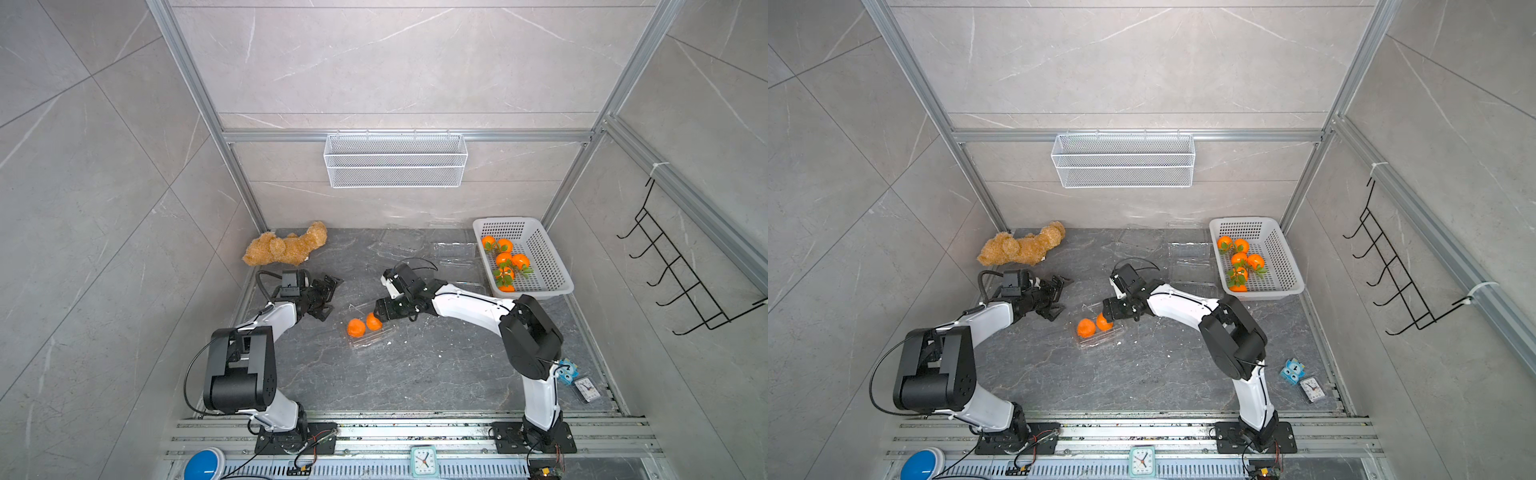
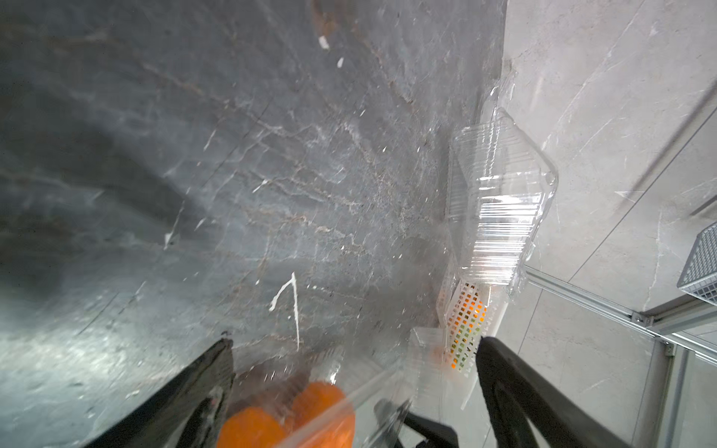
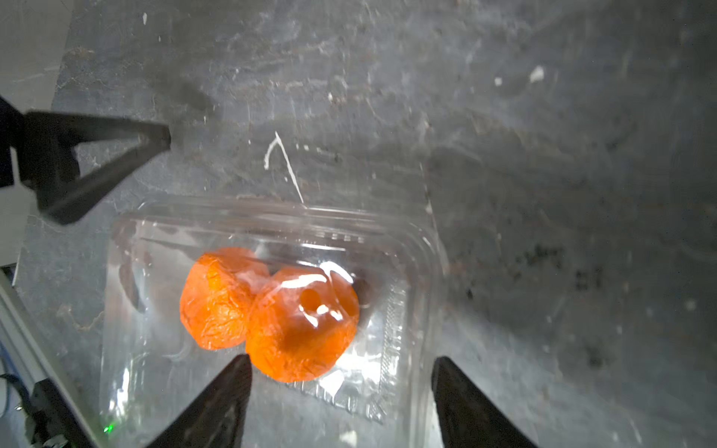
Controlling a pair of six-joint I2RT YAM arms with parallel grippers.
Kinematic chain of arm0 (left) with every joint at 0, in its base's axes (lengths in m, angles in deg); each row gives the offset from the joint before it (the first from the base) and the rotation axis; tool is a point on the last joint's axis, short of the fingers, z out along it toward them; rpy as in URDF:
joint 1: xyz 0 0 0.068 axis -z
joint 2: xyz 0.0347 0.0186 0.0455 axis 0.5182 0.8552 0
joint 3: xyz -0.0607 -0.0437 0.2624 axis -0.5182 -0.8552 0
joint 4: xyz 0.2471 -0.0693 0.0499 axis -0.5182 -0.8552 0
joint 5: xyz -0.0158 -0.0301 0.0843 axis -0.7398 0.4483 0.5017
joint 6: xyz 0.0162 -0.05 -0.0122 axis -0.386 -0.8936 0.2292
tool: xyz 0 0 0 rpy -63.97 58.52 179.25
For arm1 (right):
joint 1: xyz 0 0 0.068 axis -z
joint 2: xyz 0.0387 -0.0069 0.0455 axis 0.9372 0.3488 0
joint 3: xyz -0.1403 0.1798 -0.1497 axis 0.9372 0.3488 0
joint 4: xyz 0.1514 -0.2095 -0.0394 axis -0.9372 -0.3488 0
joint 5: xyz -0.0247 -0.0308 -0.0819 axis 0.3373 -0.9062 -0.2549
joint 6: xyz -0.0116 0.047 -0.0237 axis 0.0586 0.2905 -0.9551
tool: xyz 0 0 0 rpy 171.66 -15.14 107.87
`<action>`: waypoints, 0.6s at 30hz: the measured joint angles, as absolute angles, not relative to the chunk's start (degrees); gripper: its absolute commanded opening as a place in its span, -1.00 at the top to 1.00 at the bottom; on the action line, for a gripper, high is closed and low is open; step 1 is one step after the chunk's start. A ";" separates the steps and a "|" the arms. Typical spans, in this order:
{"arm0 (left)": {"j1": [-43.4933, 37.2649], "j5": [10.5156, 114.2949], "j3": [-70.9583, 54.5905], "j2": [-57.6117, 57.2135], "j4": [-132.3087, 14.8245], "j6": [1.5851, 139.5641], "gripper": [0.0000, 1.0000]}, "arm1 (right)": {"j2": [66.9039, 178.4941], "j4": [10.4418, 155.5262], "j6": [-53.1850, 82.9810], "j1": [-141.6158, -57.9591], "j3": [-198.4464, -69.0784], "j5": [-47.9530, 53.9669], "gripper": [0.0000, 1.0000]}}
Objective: Take oranges out of containers
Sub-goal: Adjust the packing box at the center of the board.
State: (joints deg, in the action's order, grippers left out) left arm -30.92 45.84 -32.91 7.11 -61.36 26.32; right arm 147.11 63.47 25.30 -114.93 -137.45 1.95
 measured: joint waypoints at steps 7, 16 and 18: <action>-25.93 45.90 -23.55 14.70 -63.46 28.11 -0.99 | 139.07 69.61 31.42 -113.48 -125.15 5.53 -0.63; -25.26 52.35 -17.80 12.12 -77.51 37.80 -0.99 | 131.90 79.84 37.57 -105.35 -115.44 11.94 -1.00; -25.37 54.06 -19.03 8.68 -79.63 39.31 -0.99 | 131.85 83.99 39.64 -105.11 -113.63 13.95 -0.99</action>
